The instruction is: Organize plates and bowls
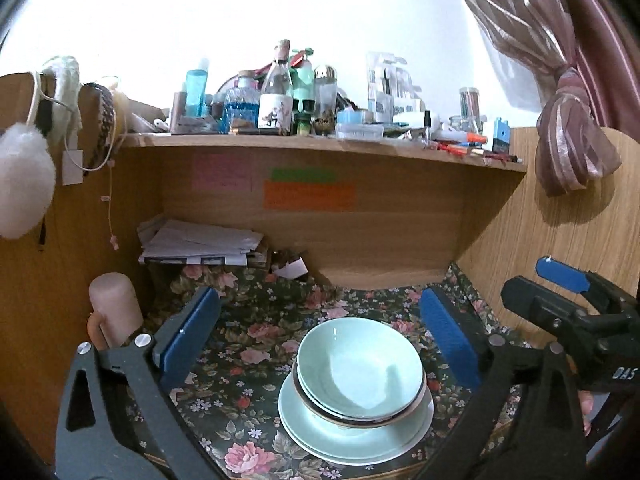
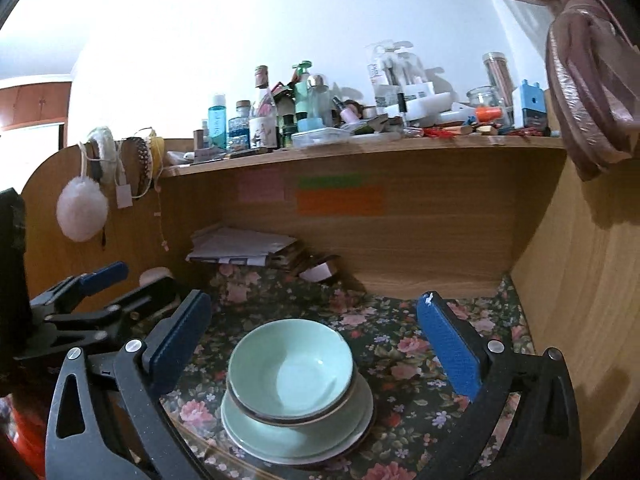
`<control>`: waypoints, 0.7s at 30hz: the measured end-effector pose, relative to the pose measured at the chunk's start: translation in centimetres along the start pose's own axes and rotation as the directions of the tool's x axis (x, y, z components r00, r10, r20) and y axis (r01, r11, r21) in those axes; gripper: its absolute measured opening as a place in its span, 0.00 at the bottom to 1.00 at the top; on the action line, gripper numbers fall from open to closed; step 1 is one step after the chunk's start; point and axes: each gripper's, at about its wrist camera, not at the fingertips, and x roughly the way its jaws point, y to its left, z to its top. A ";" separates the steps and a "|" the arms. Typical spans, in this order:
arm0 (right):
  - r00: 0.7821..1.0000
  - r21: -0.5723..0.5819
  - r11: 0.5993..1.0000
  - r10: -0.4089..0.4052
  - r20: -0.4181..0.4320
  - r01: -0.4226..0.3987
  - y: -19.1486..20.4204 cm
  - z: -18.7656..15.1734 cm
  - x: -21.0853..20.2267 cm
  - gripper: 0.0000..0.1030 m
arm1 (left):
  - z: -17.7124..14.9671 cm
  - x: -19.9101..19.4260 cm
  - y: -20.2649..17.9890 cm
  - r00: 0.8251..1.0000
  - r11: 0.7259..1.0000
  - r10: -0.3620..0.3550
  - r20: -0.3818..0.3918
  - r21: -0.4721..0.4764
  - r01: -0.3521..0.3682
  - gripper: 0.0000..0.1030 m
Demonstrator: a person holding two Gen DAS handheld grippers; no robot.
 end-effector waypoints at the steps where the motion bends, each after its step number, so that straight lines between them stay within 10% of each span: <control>1: 1.000 0.002 1.000 -0.005 0.000 0.005 -0.1 0.0 0.0 1.00 | 0.0 -0.2 0.0 1.000 1.000 0.001 0.006 0.000 -0.001 0.99; 21: 1.000 0.013 1.000 0.008 0.005 -0.008 -0.4 0.1 -0.2 1.00 | -0.1 -0.6 0.1 0.999 1.000 -0.013 0.032 0.004 0.013 1.00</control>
